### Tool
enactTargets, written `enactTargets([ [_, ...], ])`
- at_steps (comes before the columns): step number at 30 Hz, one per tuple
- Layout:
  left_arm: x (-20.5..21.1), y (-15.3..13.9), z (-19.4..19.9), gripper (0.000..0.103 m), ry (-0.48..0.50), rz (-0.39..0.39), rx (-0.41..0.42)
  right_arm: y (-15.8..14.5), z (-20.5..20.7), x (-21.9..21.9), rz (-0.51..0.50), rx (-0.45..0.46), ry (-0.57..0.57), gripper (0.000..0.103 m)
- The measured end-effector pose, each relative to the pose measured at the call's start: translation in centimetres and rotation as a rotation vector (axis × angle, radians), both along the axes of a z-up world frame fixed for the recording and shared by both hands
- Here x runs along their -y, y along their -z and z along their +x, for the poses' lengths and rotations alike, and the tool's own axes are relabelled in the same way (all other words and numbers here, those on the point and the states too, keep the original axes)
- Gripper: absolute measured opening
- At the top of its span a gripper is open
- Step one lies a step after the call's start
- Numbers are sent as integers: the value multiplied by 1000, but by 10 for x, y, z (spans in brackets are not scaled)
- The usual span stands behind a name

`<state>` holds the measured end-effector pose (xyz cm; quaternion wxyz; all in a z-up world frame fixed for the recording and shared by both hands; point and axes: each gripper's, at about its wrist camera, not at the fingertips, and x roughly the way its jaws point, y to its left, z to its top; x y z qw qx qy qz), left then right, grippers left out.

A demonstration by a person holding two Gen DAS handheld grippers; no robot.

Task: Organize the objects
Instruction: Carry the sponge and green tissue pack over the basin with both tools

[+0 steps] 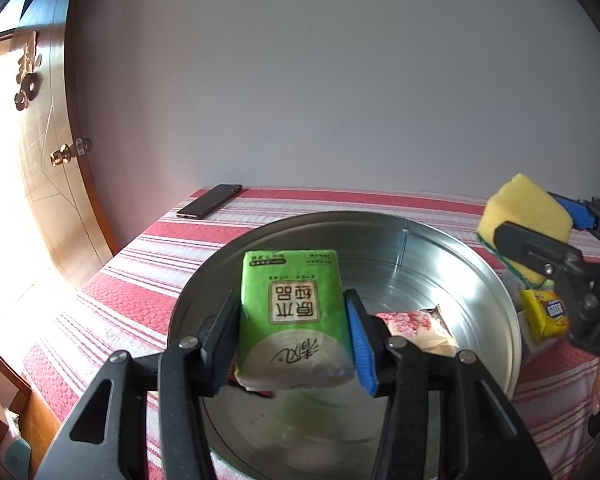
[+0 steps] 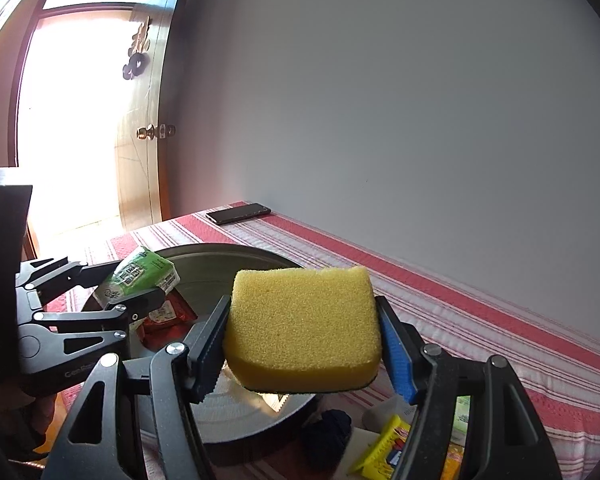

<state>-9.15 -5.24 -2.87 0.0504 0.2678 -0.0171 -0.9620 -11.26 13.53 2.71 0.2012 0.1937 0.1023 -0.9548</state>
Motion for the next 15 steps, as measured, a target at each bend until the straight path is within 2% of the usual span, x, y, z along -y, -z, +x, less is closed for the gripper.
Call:
enactTargets([
  [15, 2, 11, -13, 49, 9, -3, 55, 19, -37, 26, 28, 82, -16, 69],
])
